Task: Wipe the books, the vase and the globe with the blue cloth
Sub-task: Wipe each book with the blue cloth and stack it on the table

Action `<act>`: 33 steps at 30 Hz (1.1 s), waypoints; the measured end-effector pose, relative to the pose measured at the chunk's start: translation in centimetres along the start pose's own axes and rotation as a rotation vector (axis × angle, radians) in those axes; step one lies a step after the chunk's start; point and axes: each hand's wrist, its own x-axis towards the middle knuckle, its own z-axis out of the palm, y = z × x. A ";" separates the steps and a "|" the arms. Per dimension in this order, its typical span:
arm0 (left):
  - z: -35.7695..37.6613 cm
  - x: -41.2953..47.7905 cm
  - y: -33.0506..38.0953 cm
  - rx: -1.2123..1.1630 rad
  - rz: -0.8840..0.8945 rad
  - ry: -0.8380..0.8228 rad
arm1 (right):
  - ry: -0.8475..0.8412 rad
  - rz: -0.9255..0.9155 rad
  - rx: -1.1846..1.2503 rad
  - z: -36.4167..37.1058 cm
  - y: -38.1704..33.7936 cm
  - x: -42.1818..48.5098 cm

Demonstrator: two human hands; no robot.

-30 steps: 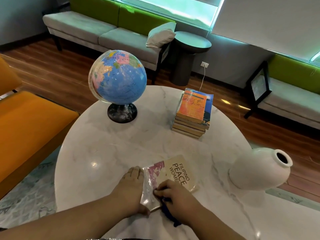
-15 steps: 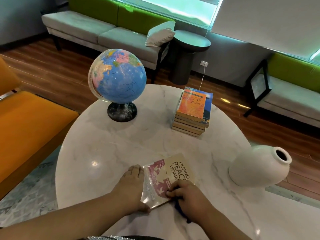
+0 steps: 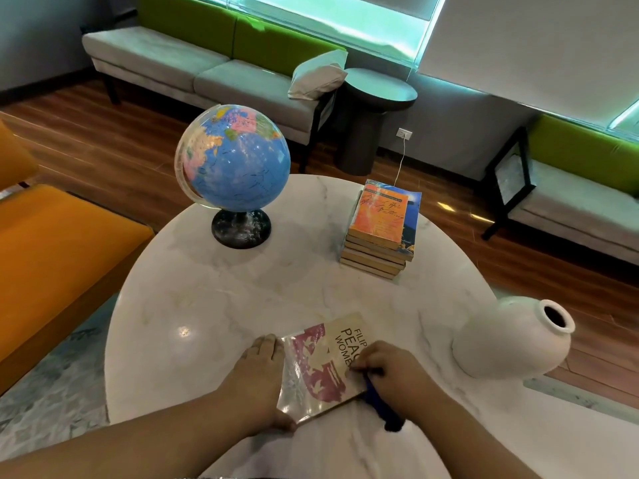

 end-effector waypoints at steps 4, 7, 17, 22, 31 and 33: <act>0.3 0.1 -0.1 -0.016 0.016 0.020 | 0.135 0.132 0.069 -0.2 0.3 1.3; 0.3 0.1 -0.2 -0.022 0.018 0.010 | 0.066 0.126 -0.092 2.5 -0.7 1.2; 0.7 0.1 -1.0 -0.066 0.032 0.030 | 0.129 0.076 -0.132 3.0 -1.3 3.9; 0.7 -0.1 -1.5 -0.076 0.041 0.015 | 0.003 -0.127 -0.154 3.6 -3.3 3.8; 0.9 -0.9 -1.7 -0.131 -0.042 0.037 | -0.029 -0.182 -0.091 3.9 -4.0 4.0; 0.7 -0.8 -1.8 -0.107 -0.029 0.036 | -0.061 -0.171 -0.067 3.7 -3.6 4.3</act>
